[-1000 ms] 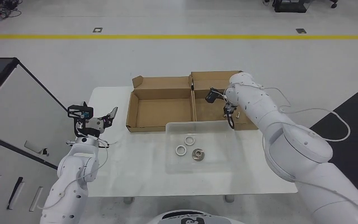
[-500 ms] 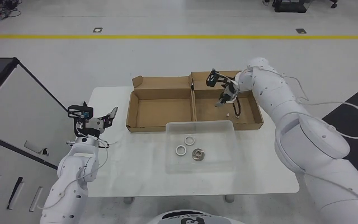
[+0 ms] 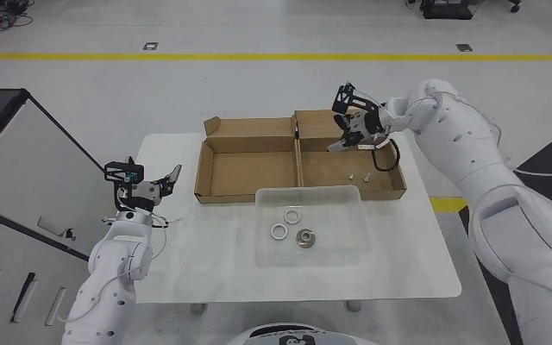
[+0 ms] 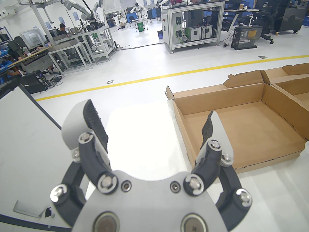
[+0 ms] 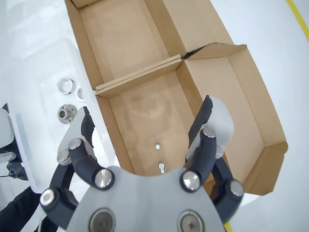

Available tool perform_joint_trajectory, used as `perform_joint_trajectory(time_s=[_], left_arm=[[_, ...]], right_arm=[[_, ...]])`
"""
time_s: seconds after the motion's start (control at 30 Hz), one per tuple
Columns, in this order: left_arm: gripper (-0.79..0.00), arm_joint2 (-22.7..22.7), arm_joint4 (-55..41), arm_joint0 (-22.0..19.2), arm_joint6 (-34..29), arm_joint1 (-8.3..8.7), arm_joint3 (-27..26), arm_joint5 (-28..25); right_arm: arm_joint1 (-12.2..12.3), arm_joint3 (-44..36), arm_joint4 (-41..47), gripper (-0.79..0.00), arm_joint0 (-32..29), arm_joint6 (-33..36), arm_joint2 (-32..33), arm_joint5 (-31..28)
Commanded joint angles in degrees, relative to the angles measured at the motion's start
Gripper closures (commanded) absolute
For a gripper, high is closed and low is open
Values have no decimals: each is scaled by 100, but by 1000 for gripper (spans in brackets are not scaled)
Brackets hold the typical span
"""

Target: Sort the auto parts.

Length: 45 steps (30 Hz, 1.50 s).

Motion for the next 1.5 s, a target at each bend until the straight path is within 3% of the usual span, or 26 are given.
perform_joint_trajectory(time_s=[0.0,0.2,0.43,1.47], left_arm=[[-785,0,0,0,0,0,0,0],[-785,0,0,0,0,0,0,0],[-785,0,0,0,0,0,0,0],[-785,0,0,0,0,0,0,0]], right_arm=[[441,-613,326,-785,-226,-6,151,0],[1492,-1924,1205,-785,-903,-6,481,0],[2343,-2886,2263,-785,-1450,-6,814,0],[2366,-3000,2332,-785,-1585,-236,924,0]])
